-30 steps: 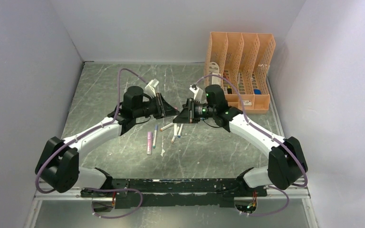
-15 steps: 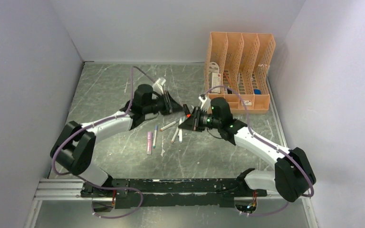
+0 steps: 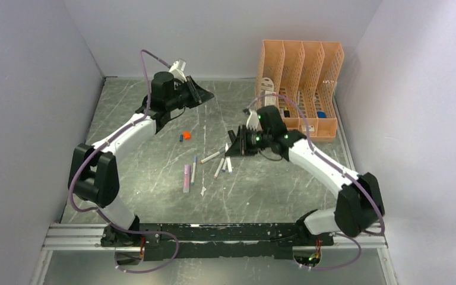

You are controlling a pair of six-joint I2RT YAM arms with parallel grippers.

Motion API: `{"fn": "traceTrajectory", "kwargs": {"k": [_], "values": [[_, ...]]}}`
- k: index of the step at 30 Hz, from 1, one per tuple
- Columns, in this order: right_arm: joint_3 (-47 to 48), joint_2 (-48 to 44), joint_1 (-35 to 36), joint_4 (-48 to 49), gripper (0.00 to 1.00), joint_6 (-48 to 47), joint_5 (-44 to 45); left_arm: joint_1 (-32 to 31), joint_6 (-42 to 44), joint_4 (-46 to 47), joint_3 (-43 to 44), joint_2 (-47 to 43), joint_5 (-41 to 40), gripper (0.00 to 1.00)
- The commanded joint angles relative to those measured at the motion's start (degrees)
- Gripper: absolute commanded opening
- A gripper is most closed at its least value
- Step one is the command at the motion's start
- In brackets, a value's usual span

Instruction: Open the pen caps

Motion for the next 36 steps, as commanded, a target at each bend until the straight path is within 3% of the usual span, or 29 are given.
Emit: {"fn": "traceTrajectory", "kwargs": {"k": [1,4,7,14,23,30,36], "values": [[13.93,8.77,-3.51,-17.91,0.00,-15.27,15.36,0.89,9.84,-20.70,4.99,0.63,1.02,0.08],[22.77,16.74,-3.55,-24.04,0.00,-20.37,26.56,0.82,12.61,-28.26,3.73,-1.06,-0.45,0.08],[28.01,23.15,-3.60,-25.84,0.00,-22.57,33.23,0.81,13.36,-29.31,-1.44,-4.87,-2.89,0.08],[35.35,34.95,-3.74,-26.37,0.00,-24.86,40.34,1.05,15.44,-33.81,-4.58,-7.79,-6.68,0.09],[40.70,43.30,-3.73,-25.65,0.00,-25.55,40.28,1.19,15.60,-33.59,-5.73,-6.03,-5.80,0.09],[42.26,45.97,-3.76,-24.84,0.15,-25.39,39.79,1.22,15.45,-32.10,-7.29,-4.21,-5.78,0.09],[42.28,46.04,-3.70,-24.44,0.21,-25.13,39.84,1.18,16.04,-32.05,-6.82,-1.84,-6.98,0.09]]}}
